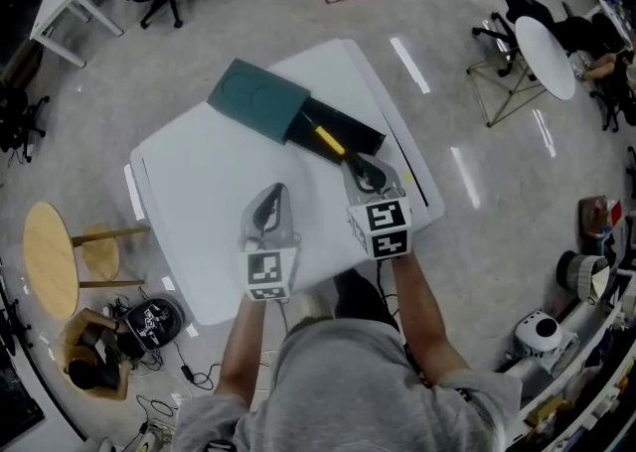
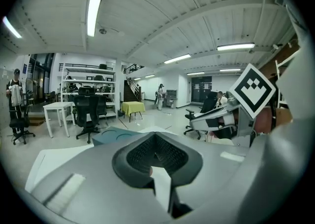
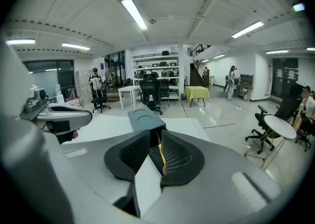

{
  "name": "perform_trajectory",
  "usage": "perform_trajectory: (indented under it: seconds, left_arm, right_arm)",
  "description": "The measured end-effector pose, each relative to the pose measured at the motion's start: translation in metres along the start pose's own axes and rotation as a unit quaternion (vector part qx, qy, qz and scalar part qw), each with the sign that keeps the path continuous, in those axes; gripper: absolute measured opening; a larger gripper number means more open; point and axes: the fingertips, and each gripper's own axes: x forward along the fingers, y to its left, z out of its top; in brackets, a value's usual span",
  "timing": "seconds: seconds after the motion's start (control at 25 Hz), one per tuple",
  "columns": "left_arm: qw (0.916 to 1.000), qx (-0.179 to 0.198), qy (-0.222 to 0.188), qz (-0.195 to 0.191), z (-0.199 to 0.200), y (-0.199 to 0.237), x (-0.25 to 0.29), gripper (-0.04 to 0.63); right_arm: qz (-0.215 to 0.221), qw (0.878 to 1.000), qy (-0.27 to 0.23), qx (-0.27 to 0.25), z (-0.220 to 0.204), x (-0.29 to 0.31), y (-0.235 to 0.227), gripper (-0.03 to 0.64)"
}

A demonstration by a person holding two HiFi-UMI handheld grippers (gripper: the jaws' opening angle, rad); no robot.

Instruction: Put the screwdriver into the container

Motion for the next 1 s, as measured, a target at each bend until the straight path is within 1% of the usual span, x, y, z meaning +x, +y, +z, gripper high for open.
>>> perform_trajectory:
  seconds: [0.16, 0.36, 0.76, 1.0]
  left_arm:
    - [0.9998, 0.009, -0.016, -0.006, 0.010, -0.011, -0.023, 0.012]
    - [0.9992, 0.018, -0.032, -0.012, 0.016, -0.023, -0.048, 0.012]
    - [0.9982, 0.026, -0.049, -0.020, 0.019, -0.044, -0.108, 0.012]
    - [0.9980, 0.028, -0.056, -0.014, 0.016, -0.051, -0.150, 0.012]
  right_arm:
    - [-0.015, 0.999, -0.050, 0.008, 0.011, -0.035, 0.009, 0.042]
    - [-0.022, 0.996, -0.089, 0.006, 0.015, -0.071, 0.023, 0.035]
    - [-0.050, 0.991, -0.120, -0.006, 0.003, -0.140, 0.051, 0.008]
    - [-0.041, 0.991, -0.124, -0.020, -0.011, -0.176, 0.076, 0.005]
